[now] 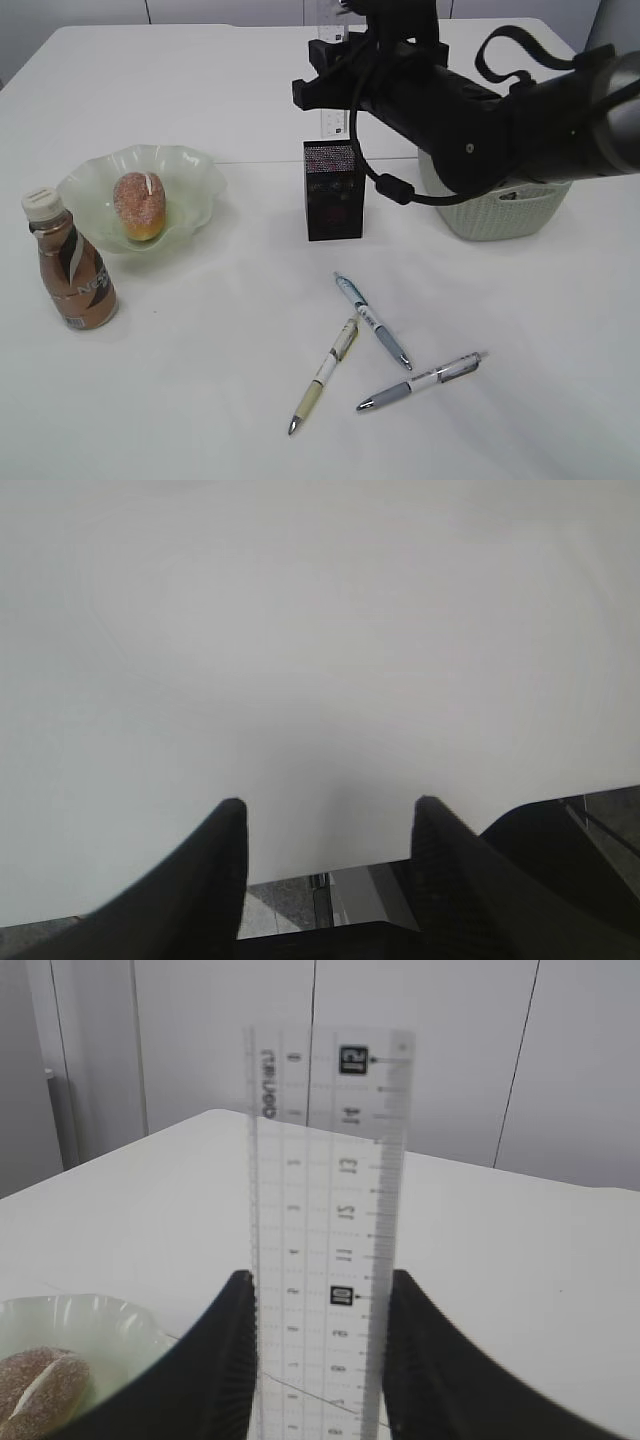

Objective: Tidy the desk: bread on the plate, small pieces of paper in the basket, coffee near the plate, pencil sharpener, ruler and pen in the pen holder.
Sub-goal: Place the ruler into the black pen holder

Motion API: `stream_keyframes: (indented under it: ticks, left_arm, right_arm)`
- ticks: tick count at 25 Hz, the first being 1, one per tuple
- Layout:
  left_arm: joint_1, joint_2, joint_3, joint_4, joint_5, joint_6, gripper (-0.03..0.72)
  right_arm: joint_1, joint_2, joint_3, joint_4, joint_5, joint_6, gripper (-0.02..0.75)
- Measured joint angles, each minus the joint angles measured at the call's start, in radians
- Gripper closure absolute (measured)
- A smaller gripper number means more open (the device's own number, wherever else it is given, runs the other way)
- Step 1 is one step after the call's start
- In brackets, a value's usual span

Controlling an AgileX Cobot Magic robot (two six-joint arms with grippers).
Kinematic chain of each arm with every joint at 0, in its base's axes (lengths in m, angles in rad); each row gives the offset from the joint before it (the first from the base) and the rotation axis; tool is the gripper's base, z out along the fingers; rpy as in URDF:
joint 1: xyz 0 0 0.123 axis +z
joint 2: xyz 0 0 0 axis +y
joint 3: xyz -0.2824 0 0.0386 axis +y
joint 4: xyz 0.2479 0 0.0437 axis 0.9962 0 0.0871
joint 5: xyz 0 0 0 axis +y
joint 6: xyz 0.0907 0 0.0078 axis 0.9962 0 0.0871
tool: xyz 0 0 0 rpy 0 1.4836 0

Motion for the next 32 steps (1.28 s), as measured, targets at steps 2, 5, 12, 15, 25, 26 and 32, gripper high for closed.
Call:
stream_keyframes:
  ticks: [2, 5, 12, 15, 25, 26, 32]
  left_arm:
    - [0.0, 0.0, 0.0, 0.0, 0.0, 0.0, 0.308]
    - [0.0, 0.0, 0.0, 0.0, 0.0, 0.0, 0.308]
    - [0.0, 0.0, 0.0, 0.0, 0.0, 0.0, 0.308]
    - [0.0, 0.0, 0.0, 0.0, 0.0, 0.0, 0.308]
    - [0.0, 0.0, 0.0, 0.0, 0.0, 0.0, 0.309]
    - [0.0, 0.0, 0.0, 0.0, 0.0, 0.0, 0.309]
    - [0.0, 0.0, 0.0, 0.0, 0.0, 0.0, 0.312]
  right_arm:
    - [0.0, 0.037, -0.029, 0.013, -0.014, 0.0, 0.456]
    - [0.0, 0.087, -0.079, 0.019, -0.019, -0.002, 0.456]
    - [-0.03, 0.154, -0.142, 0.023, -0.016, -0.023, 0.456]
    - [-0.05, 0.176, -0.143, 0.028, -0.016, -0.023, 0.456]
    - [-0.054, 0.241, -0.183, 0.032, 0.003, -0.024, 0.456]
    - [-0.054, 0.243, -0.185, 0.032, 0.004, -0.024, 0.456]
    - [-0.054, 0.268, -0.199, 0.032, 0.043, -0.025, 0.456]
